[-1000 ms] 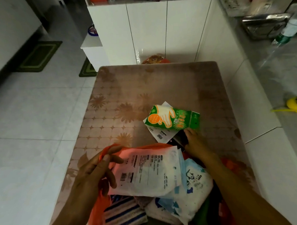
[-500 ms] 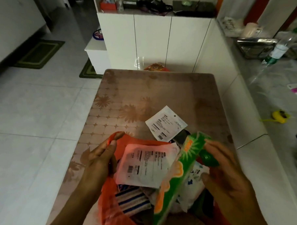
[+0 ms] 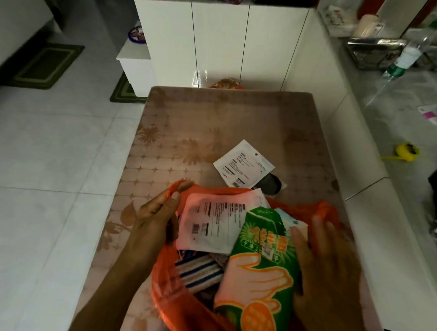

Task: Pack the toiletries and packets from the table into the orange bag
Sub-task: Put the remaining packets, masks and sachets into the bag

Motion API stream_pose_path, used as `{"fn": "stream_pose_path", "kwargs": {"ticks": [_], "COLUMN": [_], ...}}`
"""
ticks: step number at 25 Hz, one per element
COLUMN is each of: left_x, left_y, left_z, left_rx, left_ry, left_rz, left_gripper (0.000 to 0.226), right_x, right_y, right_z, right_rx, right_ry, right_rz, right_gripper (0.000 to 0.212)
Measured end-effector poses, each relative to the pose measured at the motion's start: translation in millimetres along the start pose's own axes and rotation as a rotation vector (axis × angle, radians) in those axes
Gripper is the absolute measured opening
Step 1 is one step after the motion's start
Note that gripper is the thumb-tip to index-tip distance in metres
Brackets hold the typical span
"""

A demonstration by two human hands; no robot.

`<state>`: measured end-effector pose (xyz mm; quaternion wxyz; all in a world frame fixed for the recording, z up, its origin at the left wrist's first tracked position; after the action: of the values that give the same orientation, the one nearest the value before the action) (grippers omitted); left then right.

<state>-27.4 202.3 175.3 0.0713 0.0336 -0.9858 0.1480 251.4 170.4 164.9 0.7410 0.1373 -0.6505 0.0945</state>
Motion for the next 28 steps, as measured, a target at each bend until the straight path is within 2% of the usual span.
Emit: {"fn": "stream_pose_path", "kwargs": {"ticks": [2,3,4,6,8,9,10,12,13,15,17,18,20,21,22,25,26,28], "left_x": [-3.3,-6.1,-8.9,-10.9,-11.9,-12.2,-13.5,-16.6,-19.0,-21.3,-19.0,-16.9,-14.3,-13.6,-14.6,-14.3,-12.3,-8.9], "left_y": [0.7,-0.3,-1.9,-6.5,-10.0,-9.5,-7.5,-0.3,3.3,8.4,11.1,11.8,14.7,17.0,18.9,24.3,25.1,26.1], "left_z": [-0.8,-3.6,-7.6,-15.8,-20.7,-19.8,-18.7,-14.8,-14.1,-13.9,-10.4,-9.5,-6.4,-3.0,0.6,11.1,13.5,15.7], "left_rx": [-0.002,-0.010,-0.025,-0.077,-0.143,-0.154,-0.159,-0.135,-0.135,-0.132,-0.126,-0.117,-0.092,-0.074,-0.054,0.017,0.028,0.035], "left_ry": [-0.021,-0.033,-0.052,-0.114,-0.164,-0.166,-0.159,-0.157,-0.165,-0.178,-0.174,-0.177,-0.214,-0.224,-0.215,-0.184,-0.164,-0.128], "left_rz": [0.026,0.046,0.064,0.104,0.178,0.188,0.197,0.194,0.189,0.178,0.157,0.140,0.110,0.098,0.093,0.060,0.052,0.052], "left_gripper": [0.030,0.031,0.030,0.031,0.059,0.070,0.075,0.061,0.049,0.049,0.060,0.060,0.053,0.048,0.043,0.034,0.033,0.038], "right_x": [-17.6,-31.5,-42.4,-44.4,-37.7,-42.1,-55.7,-91.0,-102.2,-94.3,-74.3,-66.5,-75.6,-95.1,-124.2,-217.2,-233.3,-244.5], "right_y": [-0.9,-0.4,2.9,16.2,32.0,38.6,45.1,45.1,42.7,52.7,82.3,111.4,172.6,195.1,212.3,216.6,212.1,215.5], "right_z": [28.7,33.2,30.3,19.0,23.2,35.5,52.9,90.2,101.5,105.0,82.9,62.8,15.4,1.2,-6.9,-27.1,-33.4,-36.2], "right_rx": [0.342,0.433,0.429,0.254,0.106,0.101,0.147,0.296,0.341,0.375,0.257,0.150,-0.019,-0.056,-0.085,-0.173,-0.210,-0.185], "right_ry": [-0.097,-0.086,-0.044,0.098,0.205,0.175,0.115,0.059,0.115,0.296,0.647,0.786,0.720,0.635,0.537,0.261,0.229,0.183], "right_rz": [0.041,0.106,0.170,0.230,0.212,0.249,0.361,0.679,0.840,0.998,0.986,0.840,0.473,0.437,0.503,0.900,0.968,0.968], "right_gripper": [0.066,0.062,0.060,0.054,0.047,0.051,0.061,0.083,0.087,0.080,0.051,0.037,0.023,0.022,0.024,0.038,0.049,0.061]}}
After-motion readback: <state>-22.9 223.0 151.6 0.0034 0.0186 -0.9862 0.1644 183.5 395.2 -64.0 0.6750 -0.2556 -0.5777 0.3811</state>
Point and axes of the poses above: each hand's wrist, its own y-axis towards the middle knuckle, its own x-axis out of the back of the hand, z = x × y, the point moved 8 cm from there along y, towards the middle knuckle, and after that the axes turned 11 degrees about z, right-handed, at the moved point
